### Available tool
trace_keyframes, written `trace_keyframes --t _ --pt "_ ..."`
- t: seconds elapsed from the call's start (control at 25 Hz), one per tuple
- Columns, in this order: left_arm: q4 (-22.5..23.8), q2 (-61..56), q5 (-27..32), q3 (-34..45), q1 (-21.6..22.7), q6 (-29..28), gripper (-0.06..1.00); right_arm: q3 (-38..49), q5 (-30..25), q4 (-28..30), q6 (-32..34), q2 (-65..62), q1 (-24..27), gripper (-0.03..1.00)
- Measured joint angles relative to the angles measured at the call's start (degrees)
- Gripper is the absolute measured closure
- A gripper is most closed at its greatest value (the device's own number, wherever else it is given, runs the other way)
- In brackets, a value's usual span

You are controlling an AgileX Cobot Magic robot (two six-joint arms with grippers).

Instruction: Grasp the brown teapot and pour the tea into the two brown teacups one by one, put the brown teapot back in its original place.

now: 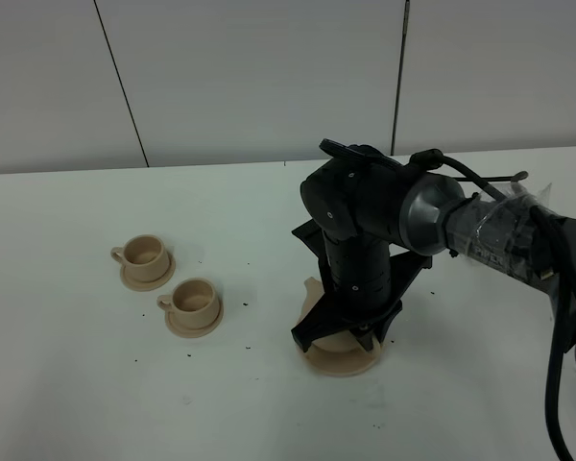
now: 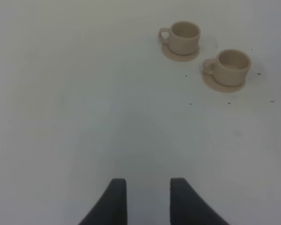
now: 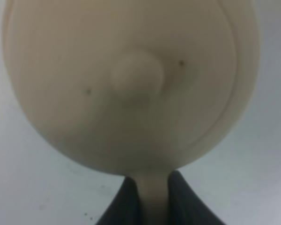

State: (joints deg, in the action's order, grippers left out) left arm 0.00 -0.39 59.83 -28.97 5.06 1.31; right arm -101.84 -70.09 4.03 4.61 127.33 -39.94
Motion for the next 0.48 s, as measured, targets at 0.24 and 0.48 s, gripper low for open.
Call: trace_keyframes --t 0.24,0.48 --pt "0.0 0.0 0.0 0.0 0.0 0.0 0.65 0.0 0.0 -0.1 0.0 -0.1 0.0 0.88" --pt "0.0 0.0 0.0 0.0 0.0 0.1 0.65 0.0 0.0 -0.2 0.1 -0.2 0.0 0.88"
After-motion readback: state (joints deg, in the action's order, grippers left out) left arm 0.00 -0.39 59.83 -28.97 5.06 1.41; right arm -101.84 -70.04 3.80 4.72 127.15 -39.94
